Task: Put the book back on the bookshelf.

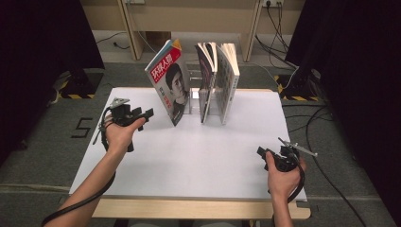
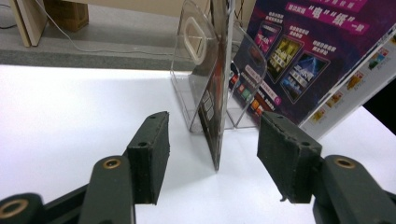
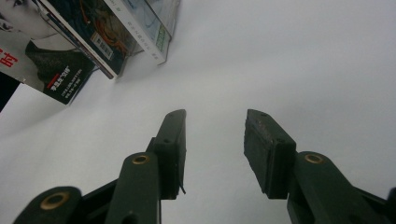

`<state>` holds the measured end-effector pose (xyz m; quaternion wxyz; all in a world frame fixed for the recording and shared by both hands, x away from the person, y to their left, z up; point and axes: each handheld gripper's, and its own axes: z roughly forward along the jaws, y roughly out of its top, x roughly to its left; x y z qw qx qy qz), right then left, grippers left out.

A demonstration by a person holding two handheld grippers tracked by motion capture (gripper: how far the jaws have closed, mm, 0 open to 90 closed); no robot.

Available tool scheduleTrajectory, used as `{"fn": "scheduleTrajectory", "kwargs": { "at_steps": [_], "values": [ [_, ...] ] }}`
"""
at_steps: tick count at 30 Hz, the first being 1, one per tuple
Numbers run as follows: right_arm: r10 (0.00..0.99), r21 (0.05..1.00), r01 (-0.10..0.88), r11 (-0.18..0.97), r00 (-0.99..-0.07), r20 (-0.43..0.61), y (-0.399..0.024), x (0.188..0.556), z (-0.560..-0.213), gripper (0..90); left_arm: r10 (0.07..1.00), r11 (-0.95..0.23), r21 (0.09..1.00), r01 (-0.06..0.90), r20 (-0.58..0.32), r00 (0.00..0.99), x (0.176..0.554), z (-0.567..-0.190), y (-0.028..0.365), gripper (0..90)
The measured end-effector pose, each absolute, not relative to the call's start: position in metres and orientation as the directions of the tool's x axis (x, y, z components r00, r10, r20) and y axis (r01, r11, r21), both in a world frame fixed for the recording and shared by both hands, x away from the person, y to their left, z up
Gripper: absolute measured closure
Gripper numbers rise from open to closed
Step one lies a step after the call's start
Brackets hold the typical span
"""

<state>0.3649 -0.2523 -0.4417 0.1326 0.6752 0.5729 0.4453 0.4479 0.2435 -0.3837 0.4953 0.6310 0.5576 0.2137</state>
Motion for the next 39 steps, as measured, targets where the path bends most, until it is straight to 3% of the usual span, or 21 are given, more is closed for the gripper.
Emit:
{"fn": "scheduleTrajectory", "kwargs": {
  "at_steps": [39],
  "values": [
    [0.893, 0.688, 0.661, -0.3, -0.06, 0.447, -0.248, 0.364, -0.442, 59.1, 0.915, 0.121, 0.842, 0.526, -0.299, 0.269, 0.39, -0.445, 0.288, 41.4]
  ]
}}
